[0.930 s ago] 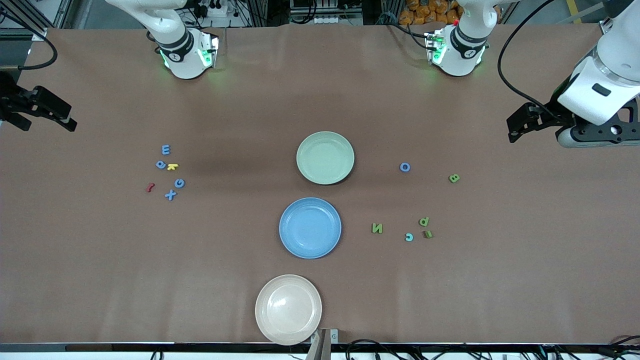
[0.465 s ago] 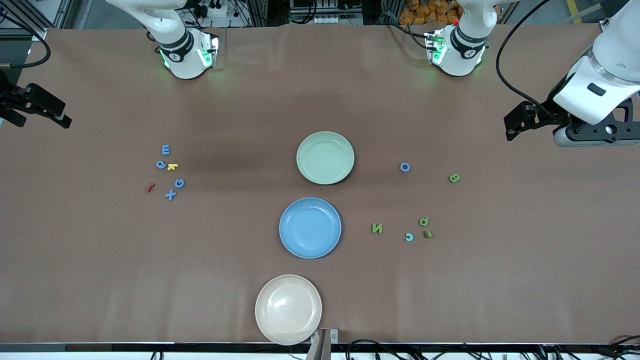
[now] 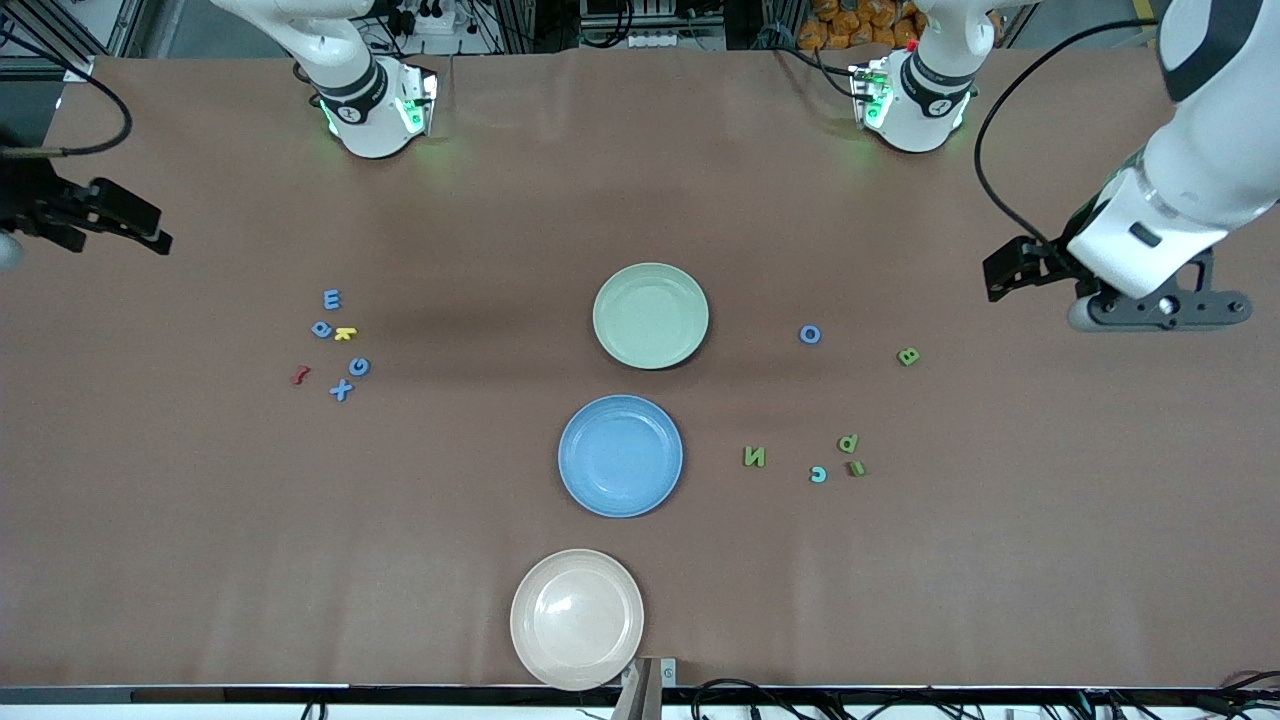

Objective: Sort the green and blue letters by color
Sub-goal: 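Move both grippers out from rest toward the letter piles, then grasp a blue letter with the right gripper while the left gripper grasps green p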

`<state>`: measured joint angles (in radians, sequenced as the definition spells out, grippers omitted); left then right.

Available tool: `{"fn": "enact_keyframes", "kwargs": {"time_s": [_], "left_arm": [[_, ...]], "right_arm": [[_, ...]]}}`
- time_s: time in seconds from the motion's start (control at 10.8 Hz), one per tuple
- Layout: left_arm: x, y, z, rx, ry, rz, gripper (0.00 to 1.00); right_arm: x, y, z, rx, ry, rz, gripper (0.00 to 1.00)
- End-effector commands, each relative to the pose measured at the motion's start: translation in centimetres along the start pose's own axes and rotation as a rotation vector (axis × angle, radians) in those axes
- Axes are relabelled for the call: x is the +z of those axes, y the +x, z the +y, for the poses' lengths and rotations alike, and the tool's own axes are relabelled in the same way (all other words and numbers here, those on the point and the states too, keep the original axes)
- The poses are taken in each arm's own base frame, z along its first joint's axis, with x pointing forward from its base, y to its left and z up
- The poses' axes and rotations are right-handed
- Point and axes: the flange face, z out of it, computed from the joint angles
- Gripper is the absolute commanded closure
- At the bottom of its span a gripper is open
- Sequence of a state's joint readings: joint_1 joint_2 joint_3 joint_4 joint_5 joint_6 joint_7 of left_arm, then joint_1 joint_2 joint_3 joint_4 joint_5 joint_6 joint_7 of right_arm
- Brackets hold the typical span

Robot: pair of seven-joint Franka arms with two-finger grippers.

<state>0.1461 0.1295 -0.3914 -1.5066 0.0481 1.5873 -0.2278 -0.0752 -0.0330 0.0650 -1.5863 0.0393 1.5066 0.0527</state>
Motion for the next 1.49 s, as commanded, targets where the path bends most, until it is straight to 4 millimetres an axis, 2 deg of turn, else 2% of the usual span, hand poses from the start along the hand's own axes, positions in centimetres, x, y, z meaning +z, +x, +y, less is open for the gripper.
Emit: {"fn": "enact_keyframes", "kwargs": {"time_s": [0.0, 0.09, 0.19, 0.37, 0.46, 0.65, 0.84, 0.93, 1.02, 1.3, 1.39], "left_arm": [[4.5, 0.8, 0.8, -0.017, 0.004, 0.001, 0.0], [6.1, 1.0, 0.9, -0.032, 0.003, 0.005, 0.0], [8.0, 1.1, 1.1, -0.044, -0.002, 0.02, 0.0], [12.8, 0.9, 2.9, -0.046, -0.015, 0.073, 0.0], [15.3, 0.8, 4.0, -0.031, -0.024, 0.089, 0.0], [19.8, 1.9, 4.9, 0.004, -0.015, 0.053, 0.0], [23.7, 3.5, 5.5, 0.062, 0.001, 0.031, 0.0], [25.4, 3.4, 7.3, 0.105, 0.017, 0.014, 0.0], [26.8, 3.8, 7.8, 0.117, 0.023, 0.01, 0.0], [31.2, 5.0, 8.1, 0.151, 0.009, 0.011, 0.0], [32.8, 5.0, 8.2, 0.18, 0.031, 0.008, 0.0]], "right_arm": [[5.6, 0.3, -1.7, -0.014, 0.014, -0.009, 0.0], [7.8, 0.5, -2.6, 0.003, 0.013, -0.003, 0.0], [10.1, 0.5, -4.5, 0.007, 0.009, 0.016, 0.0], [14.5, 0.8, -5.6, 0.059, 0.008, 0.033, 0.0], [16.7, 1.1, -5.4, 0.07, 0.006, 0.028, 0.0], [21.2, 1.8, -4.8, 0.069, -0.005, 0.03, 0.0], [26.2, 1.4, -3.1, 0.088, 0.001, 0.114, 0.0], [28.4, 1.9, -2.5, 0.101, 0.009, 0.099, 0.0], [30.0, 2.1, -2.1, 0.106, 0.01, 0.081, 0.0], [35.8, 0.5, -0.6, 0.148, 0.017, 0.118, 0.01], [37.5, 0.6, -0.3, 0.153, 0.022, 0.106, 0.06]]}}
